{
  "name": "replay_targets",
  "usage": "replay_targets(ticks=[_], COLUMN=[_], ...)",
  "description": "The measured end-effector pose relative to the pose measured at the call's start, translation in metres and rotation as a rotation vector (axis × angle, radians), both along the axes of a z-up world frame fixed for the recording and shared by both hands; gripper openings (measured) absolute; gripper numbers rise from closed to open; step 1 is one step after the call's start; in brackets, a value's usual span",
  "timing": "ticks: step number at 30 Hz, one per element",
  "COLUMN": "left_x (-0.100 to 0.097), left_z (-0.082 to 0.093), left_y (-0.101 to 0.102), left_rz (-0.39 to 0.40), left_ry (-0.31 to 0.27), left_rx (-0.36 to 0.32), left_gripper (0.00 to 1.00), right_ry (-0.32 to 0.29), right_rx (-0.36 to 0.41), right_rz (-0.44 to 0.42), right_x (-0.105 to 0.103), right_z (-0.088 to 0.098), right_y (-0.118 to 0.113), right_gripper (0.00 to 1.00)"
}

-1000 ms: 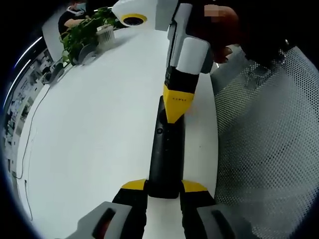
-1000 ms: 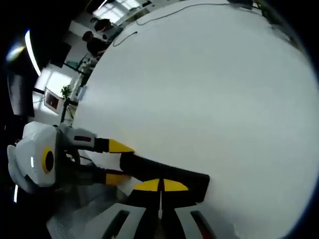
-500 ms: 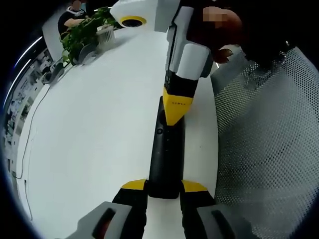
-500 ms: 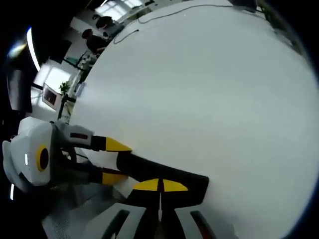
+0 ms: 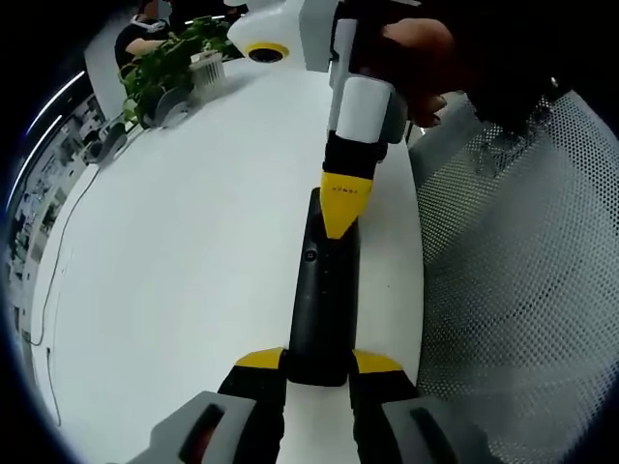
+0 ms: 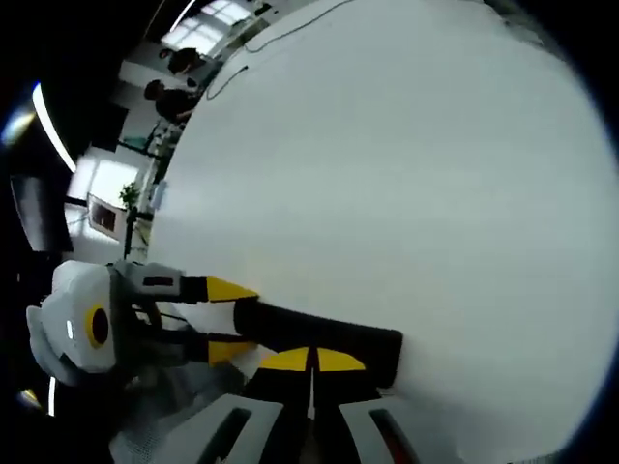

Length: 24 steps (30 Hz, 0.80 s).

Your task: Press the specified remote control buttons in sequence, fully releasing each button before pressing the next.

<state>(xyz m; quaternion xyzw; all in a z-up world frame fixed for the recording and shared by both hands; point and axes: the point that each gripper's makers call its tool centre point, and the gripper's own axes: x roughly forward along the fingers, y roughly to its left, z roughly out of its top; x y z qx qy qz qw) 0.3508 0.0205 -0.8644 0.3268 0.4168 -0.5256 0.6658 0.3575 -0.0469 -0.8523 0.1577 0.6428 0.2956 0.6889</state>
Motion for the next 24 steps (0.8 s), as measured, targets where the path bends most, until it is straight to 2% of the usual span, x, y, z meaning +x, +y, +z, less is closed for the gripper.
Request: replay_targets(ticks=[11,16,21,24], left_x=[0.0006,0.0006,0.0006,0.0008], left_z=[0.0,-0.0001,0.0,-0.0002], left_y=[-0.0003,-0.0003,-0.0004,-0.0012], left_rz=[0.002,0.001,0.002,-0.006], left_ry=[-0.001,0.0,0.0,0.001], left_rx=[0.0,0.002,0.002,0.017], left_gripper=[0.25,0.25,0.25,0.25], right_ry=[0.038,0.019,-0.039,-0.04], right_rx=[-0.024,-0.044,-0.098,-0.116], right_rz=[0.029,0.045,0.11,0.106], right_x=[-0.0085,-0.0072,-0.0083,-0.0071], right_z=[-0.0008,-0.0025,-0.0039,-0.0056], right_y=[-0.0043,-0.0055,-0.0047,-0.0053], right_gripper=[0.0,0.0,0.0,0.0])
